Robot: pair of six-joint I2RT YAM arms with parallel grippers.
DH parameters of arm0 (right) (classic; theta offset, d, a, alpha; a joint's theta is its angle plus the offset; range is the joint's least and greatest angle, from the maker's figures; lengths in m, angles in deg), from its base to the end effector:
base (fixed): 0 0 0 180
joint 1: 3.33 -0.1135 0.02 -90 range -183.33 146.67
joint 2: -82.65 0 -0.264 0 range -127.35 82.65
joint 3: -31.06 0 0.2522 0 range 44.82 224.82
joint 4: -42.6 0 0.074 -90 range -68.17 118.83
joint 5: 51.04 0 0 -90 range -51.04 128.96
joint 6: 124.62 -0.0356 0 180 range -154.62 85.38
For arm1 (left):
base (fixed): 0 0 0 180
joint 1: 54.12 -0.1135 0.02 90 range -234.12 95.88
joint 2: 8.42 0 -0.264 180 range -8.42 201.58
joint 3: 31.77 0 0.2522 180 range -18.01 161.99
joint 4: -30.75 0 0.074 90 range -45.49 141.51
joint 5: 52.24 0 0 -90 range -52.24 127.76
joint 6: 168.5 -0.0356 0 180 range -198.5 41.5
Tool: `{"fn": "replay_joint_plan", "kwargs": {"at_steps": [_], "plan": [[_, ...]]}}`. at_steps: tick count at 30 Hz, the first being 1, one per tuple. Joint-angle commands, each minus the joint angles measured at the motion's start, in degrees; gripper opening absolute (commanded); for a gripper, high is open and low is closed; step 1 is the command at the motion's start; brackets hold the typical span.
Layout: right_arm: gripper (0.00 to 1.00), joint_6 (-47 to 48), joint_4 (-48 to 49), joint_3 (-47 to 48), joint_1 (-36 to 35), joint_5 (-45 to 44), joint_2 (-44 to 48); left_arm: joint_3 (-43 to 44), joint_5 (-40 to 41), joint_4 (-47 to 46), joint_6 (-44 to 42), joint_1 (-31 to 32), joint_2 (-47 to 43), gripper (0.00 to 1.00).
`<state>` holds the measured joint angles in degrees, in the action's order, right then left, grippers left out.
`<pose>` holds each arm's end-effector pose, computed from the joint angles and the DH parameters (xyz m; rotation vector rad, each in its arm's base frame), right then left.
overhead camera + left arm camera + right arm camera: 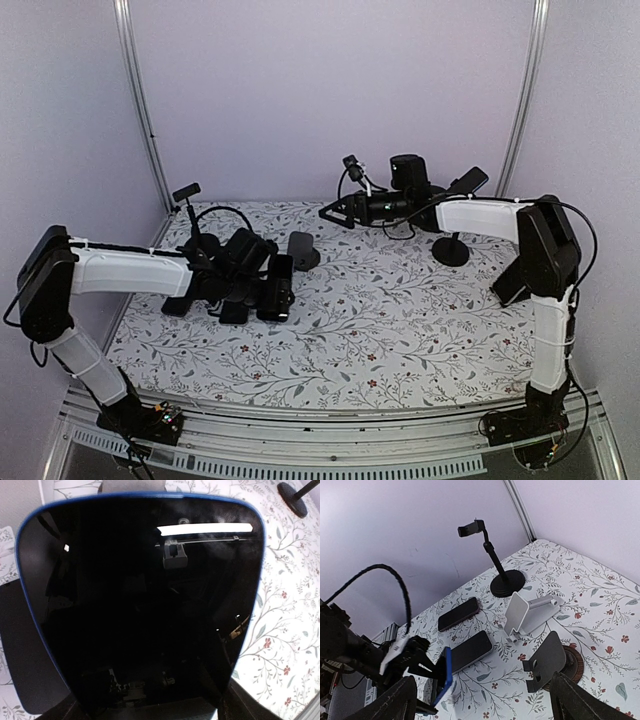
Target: Remove the phone from the phone stand
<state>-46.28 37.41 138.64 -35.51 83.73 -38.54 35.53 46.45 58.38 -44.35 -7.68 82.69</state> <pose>0.4063 0.2853 0.2480 -0.8974 1.7852 1.2445 0.2271 -0.2310 0.1903 0.2017 2.4944 -0.4210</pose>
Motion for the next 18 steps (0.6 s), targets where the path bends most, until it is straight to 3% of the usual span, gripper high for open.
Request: {"fn": "replay_joint_plan", "kwargs": {"at_steps": [1,11,18], "plan": [[0.95,0.1,5.4,-9.0,0.9,-3.8,9.4,5.0,-2.7,1.5,0.0,0.3,4.5,0.56],[0.97,-0.6,8.5,-29.5,1.1,-9.4,28.2,9.3,-3.4,3.1,2.1,0.4,13.1,0.57],[1.00,0.2,6.6,-36.9,1.1,-13.2,37.2,10.7,-2.9,3.6,2.3,0.5,16.4,0.57]]}}
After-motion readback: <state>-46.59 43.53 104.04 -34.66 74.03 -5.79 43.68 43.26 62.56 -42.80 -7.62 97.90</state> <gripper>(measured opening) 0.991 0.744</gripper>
